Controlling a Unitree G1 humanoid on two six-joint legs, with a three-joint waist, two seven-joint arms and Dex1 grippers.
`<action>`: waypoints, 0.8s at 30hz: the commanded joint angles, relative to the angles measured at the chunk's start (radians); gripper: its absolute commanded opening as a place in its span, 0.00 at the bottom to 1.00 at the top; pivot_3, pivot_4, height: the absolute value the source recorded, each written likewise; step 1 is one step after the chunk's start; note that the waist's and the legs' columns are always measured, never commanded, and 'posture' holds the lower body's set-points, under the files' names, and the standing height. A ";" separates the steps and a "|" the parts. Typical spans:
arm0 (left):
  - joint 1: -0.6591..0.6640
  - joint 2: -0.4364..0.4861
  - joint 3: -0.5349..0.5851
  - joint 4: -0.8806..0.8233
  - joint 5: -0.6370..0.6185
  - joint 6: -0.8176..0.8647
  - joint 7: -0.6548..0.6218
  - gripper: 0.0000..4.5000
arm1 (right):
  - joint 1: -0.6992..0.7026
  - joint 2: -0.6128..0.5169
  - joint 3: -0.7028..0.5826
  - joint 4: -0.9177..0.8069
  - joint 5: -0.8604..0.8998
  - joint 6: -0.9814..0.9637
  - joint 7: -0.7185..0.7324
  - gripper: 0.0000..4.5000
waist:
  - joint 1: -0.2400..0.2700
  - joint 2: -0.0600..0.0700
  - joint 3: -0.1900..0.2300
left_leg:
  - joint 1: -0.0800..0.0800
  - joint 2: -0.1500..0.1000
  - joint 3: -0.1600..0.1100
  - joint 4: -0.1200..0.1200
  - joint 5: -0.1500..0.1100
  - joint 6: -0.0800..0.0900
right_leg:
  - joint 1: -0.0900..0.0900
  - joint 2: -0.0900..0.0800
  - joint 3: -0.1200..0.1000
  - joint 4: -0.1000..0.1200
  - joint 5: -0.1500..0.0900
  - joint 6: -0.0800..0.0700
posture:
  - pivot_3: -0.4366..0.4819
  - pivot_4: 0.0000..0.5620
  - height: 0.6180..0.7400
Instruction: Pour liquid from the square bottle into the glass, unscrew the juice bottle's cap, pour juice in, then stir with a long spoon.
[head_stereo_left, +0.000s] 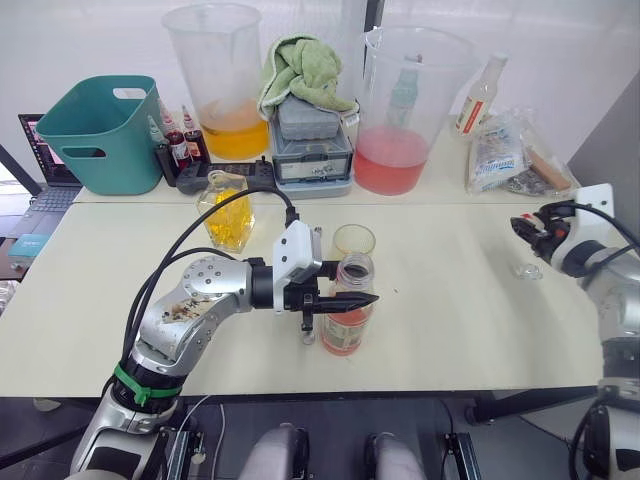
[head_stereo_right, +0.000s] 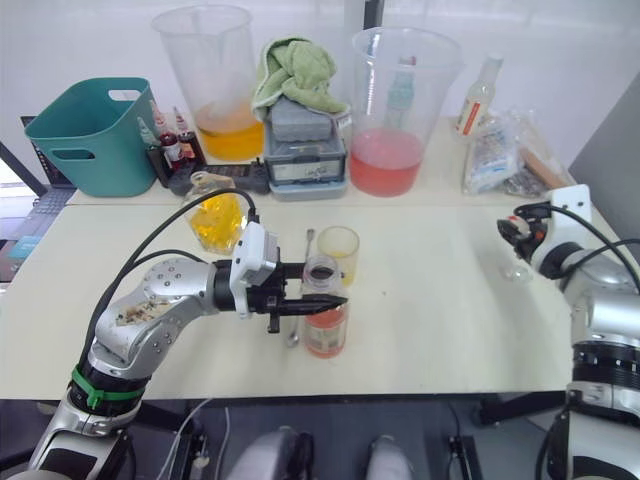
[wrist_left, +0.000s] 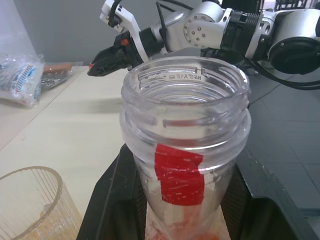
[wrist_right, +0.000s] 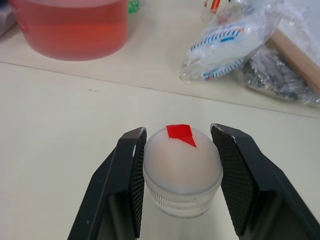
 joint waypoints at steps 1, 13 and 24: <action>0.023 0.018 0.004 0.012 0.019 0.030 0.030 0.32 | -0.035 0.023 0.012 0.042 -0.040 -0.051 -0.040 0.35 | -0.002 0.000 0.000 | 0.000 0.000 0.000 0.000 0.000 0.000 | 0.000 0.000 0.000 0.000 0.000 0.000 | 0.48 0.27 1.00; 0.008 0.034 0.017 0.017 0.016 0.039 0.037 0.32 | -0.124 0.115 0.056 0.301 -0.106 -0.196 -0.076 0.35 | -0.012 0.000 0.000 | 0.000 0.000 0.000 0.000 0.001 -0.001 | 0.000 0.002 0.000 0.000 0.000 0.000 | 0.48 0.27 1.00; 0.000 0.042 0.019 0.009 0.011 0.047 0.037 0.32 | -0.142 0.128 0.036 0.378 -0.088 -0.271 -0.046 0.89 | -0.016 0.000 0.000 | 0.000 0.000 0.000 0.000 0.001 -0.001 | 0.000 0.002 0.001 0.001 0.000 0.000 | 0.48 0.27 1.00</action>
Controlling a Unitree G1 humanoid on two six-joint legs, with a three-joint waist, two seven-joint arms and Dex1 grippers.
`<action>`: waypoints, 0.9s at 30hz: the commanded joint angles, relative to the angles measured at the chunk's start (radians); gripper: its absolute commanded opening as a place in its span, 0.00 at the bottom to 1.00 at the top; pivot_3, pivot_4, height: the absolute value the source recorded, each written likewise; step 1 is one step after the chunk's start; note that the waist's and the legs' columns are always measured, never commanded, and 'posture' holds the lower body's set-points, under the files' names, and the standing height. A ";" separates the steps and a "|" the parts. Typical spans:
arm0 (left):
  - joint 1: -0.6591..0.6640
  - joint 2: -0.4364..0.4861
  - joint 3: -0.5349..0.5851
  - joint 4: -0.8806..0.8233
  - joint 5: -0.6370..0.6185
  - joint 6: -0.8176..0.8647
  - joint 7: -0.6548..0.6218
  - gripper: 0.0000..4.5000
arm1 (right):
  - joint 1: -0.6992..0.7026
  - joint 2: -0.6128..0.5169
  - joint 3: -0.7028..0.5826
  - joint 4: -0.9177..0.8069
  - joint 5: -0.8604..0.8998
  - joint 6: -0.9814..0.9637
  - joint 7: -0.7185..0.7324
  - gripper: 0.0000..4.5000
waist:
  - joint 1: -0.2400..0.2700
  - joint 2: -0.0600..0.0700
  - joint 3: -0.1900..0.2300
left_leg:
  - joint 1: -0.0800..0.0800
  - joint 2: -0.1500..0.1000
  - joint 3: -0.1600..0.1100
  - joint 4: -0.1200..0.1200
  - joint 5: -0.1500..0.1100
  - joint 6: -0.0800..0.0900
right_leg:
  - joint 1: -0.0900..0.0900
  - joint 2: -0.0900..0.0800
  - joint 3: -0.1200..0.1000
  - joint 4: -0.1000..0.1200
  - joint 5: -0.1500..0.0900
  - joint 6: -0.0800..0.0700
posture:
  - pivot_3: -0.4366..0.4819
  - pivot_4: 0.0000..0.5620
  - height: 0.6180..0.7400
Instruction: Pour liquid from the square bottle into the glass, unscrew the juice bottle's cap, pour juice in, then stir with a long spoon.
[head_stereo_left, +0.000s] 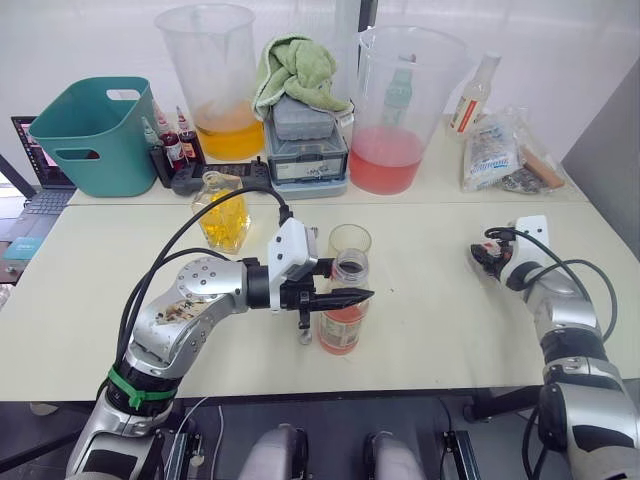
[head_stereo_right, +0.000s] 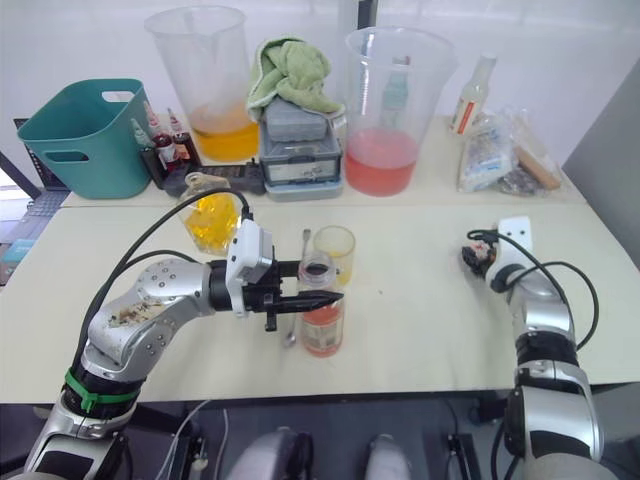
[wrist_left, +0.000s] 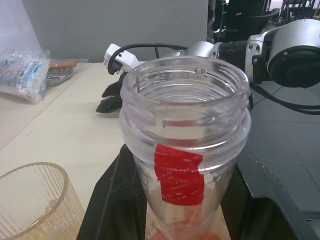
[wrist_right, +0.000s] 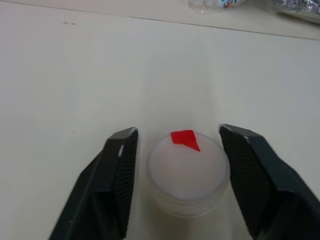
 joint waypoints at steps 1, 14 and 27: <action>0.004 0.030 0.002 0.013 0.026 0.020 0.013 0.32 | -0.016 -0.010 -0.041 -0.055 0.038 -0.035 0.033 0.96 | -0.001 0.000 0.000 | 0.000 0.000 0.000 0.000 0.000 0.000 | 0.000 0.000 0.000 0.000 0.000 0.000 | 0.48 0.27 1.00; -0.009 0.085 0.025 -0.013 -0.025 0.032 -0.023 0.32 | -0.056 -0.115 -0.088 -0.616 0.216 0.376 0.104 1.00 | -0.005 0.001 0.000 | 0.000 0.001 0.000 -0.001 0.000 0.000 | -0.002 0.000 0.002 0.001 0.000 0.000 | 0.48 0.27 1.00; -0.077 0.214 0.197 -0.068 -0.197 0.142 -0.045 0.32 | 0.015 -0.297 -0.091 -1.014 0.523 0.612 0.530 1.00 | 0.006 0.000 0.001 | -0.001 0.000 0.000 -0.001 -0.006 0.009 | -0.003 -0.001 0.001 0.000 0.000 0.000 | 0.48 0.27 1.00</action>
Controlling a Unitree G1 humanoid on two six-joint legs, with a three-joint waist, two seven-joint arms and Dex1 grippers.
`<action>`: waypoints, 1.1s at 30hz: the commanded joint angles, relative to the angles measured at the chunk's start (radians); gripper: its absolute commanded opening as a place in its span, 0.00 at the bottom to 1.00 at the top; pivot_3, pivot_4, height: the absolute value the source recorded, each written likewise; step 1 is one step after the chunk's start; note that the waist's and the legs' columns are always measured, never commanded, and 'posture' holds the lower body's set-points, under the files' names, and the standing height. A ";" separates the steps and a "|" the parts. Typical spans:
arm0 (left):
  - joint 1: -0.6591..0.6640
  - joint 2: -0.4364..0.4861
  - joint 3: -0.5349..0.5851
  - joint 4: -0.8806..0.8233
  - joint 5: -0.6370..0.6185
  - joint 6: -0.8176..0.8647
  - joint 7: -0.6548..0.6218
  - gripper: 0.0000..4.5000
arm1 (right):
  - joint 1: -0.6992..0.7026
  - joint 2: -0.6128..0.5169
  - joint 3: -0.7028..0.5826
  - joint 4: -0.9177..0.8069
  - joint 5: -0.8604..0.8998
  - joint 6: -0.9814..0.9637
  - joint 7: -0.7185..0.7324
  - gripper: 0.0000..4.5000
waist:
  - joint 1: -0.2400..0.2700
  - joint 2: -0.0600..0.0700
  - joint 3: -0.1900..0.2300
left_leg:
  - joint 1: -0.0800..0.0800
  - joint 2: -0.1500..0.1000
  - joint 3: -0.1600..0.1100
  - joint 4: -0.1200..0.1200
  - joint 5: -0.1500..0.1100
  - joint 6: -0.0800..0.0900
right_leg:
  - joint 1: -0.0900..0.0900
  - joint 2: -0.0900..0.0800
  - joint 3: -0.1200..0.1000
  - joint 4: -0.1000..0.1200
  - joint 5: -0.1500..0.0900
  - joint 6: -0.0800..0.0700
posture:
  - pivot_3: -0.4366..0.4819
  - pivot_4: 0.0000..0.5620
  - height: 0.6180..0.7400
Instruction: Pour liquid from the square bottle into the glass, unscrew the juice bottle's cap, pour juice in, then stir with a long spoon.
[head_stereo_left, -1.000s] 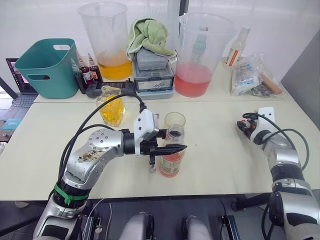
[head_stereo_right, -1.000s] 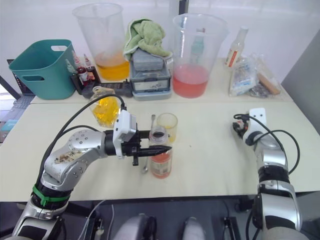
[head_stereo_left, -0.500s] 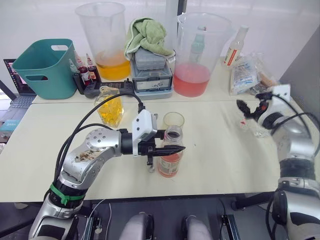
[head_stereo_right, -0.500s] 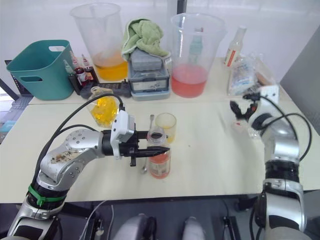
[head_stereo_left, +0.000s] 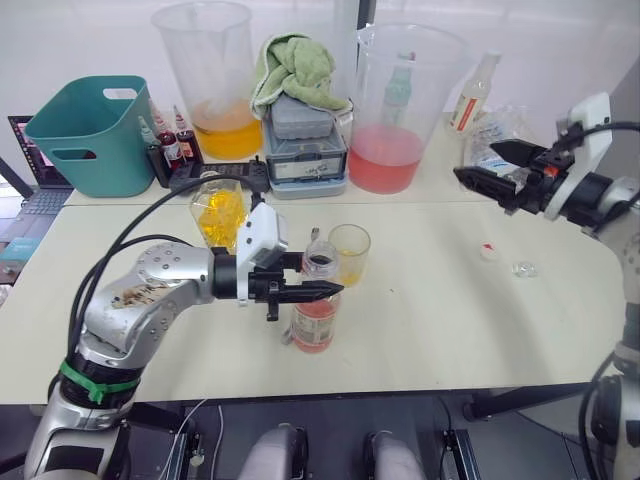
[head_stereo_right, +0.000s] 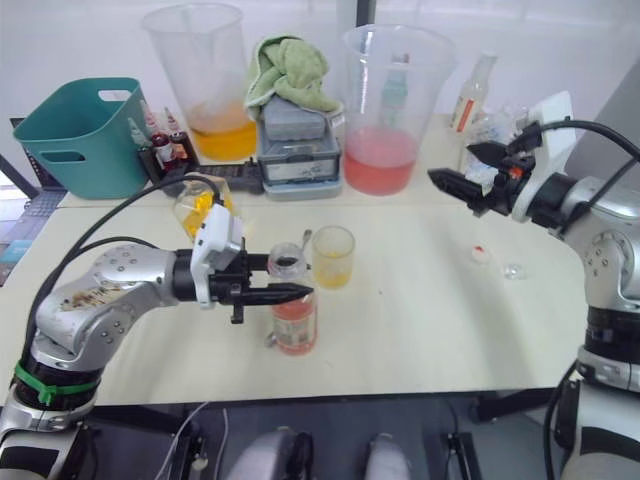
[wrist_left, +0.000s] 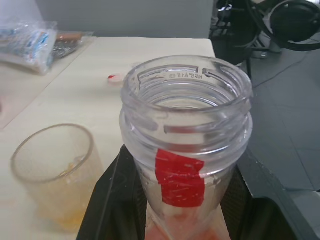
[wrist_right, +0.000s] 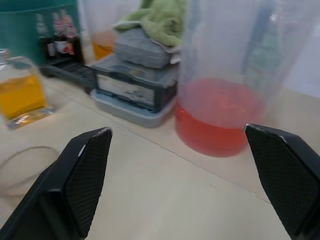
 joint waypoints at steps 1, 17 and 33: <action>-0.042 0.032 0.085 -0.055 -0.065 0.015 -0.007 0.32 | 0.031 -0.056 -0.053 -0.124 0.113 0.035 0.111 1.00 | 0.004 0.000 0.000 | 0.000 0.000 0.000 0.000 0.000 0.000 | 0.000 0.000 0.000 0.000 0.000 0.000 | 0.48 0.27 1.00; -0.266 0.056 0.148 0.149 0.013 -0.077 0.053 0.32 | 0.299 -0.143 -0.120 -0.380 0.387 0.216 0.156 1.00 | 0.021 -0.003 0.002 | -0.001 -0.001 -0.001 0.001 0.003 -0.006 | 0.001 -0.002 -0.002 -0.001 0.000 0.001 | 0.48 0.27 1.00; -0.444 -0.148 -0.091 0.645 0.523 -0.598 0.126 0.32 | 0.425 -0.092 -0.179 -0.483 0.415 0.192 -0.024 1.00 | 0.035 -0.005 0.003 | -0.003 -0.001 0.000 0.001 0.003 -0.006 | 0.000 -0.003 -0.002 -0.001 0.001 0.001 | 0.48 0.27 1.00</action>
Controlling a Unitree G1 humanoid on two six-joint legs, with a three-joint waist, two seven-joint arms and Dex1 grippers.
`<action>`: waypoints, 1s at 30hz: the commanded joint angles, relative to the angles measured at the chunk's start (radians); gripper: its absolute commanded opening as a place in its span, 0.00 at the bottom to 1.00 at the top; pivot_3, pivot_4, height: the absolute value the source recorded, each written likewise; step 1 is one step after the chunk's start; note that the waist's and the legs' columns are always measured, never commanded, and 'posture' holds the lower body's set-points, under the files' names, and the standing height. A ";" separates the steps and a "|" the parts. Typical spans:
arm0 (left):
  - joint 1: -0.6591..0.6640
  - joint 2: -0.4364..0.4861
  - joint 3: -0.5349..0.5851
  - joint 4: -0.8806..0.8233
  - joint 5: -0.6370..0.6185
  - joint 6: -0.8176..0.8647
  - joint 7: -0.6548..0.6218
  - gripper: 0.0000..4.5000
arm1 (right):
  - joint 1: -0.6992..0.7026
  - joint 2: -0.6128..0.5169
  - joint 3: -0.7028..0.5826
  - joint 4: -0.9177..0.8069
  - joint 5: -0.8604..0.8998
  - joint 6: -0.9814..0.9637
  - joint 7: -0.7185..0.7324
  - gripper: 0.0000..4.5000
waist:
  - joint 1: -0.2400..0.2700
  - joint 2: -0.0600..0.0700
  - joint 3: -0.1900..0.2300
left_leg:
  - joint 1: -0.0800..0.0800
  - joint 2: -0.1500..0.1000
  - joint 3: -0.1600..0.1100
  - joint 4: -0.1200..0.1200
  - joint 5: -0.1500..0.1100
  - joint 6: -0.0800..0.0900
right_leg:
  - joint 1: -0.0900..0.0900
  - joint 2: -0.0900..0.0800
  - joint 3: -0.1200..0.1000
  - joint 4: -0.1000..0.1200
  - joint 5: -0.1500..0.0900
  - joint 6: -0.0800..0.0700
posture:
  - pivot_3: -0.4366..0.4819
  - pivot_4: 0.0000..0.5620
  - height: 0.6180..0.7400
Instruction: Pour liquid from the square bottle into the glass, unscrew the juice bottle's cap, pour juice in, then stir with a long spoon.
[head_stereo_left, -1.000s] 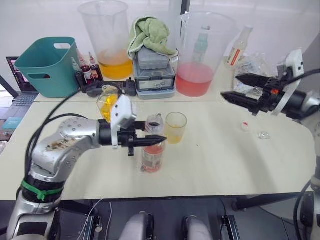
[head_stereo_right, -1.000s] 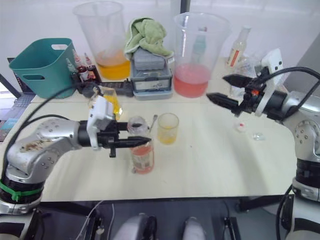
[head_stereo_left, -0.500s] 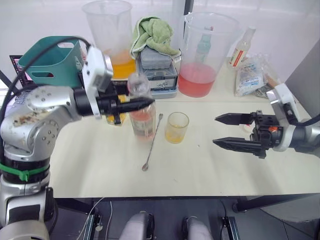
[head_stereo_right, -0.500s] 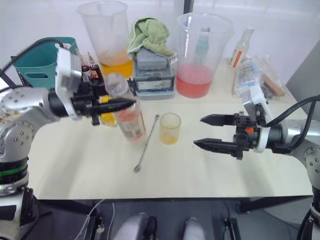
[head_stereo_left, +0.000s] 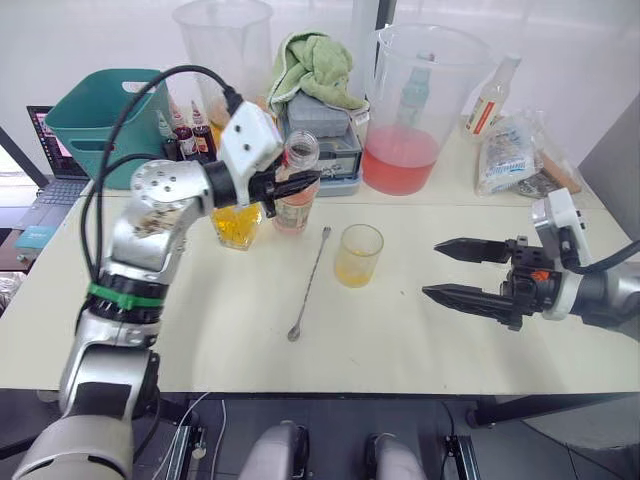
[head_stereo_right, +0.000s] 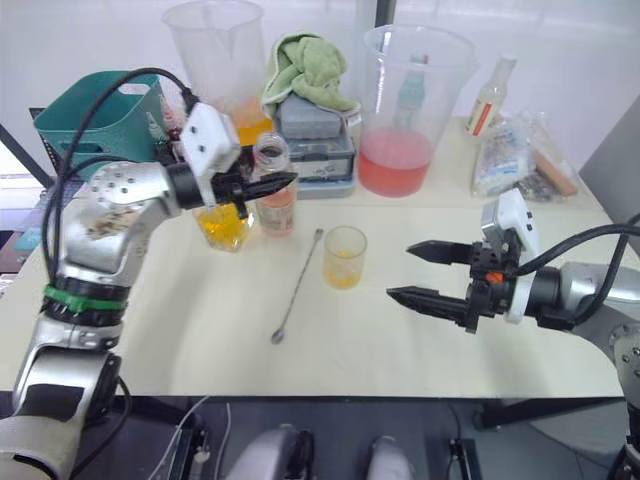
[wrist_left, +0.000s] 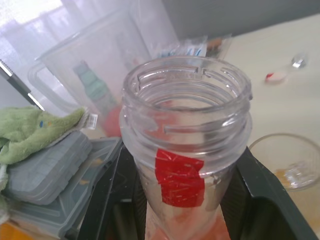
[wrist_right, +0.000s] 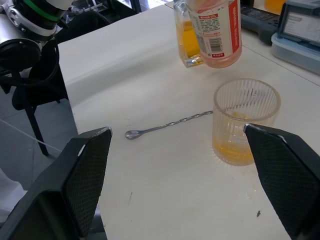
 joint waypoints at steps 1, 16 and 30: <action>-0.064 -0.023 0.002 0.071 0.073 -0.139 0.026 0.32 | 0.010 0.008 -0.045 -0.042 0.022 -0.026 -0.037 1.00 | -0.002 0.000 0.000 | 0.000 0.000 0.000 0.000 0.000 0.000 | 0.000 0.000 0.000 0.000 0.000 0.000 | 0.48 0.27 1.00; -0.173 -0.145 -0.131 0.377 0.424 -0.502 0.210 0.32 | 0.046 0.052 -0.040 -0.112 0.032 -0.035 -0.207 1.00 | -0.001 0.000 0.000 | -0.003 -0.001 0.000 0.001 -0.004 0.006 | -0.001 -0.001 -0.001 0.000 0.001 0.002 | 0.48 0.27 1.00; -0.199 -0.157 -0.237 0.480 0.699 -0.652 0.424 0.32 | 0.070 0.049 -0.054 -0.126 0.046 -0.048 -0.246 1.00 | 0.000 -0.001 0.000 | -0.004 -0.001 0.000 0.002 -0.006 0.010 | -0.002 -0.001 -0.001 0.000 0.002 0.002 | 0.48 0.27 1.00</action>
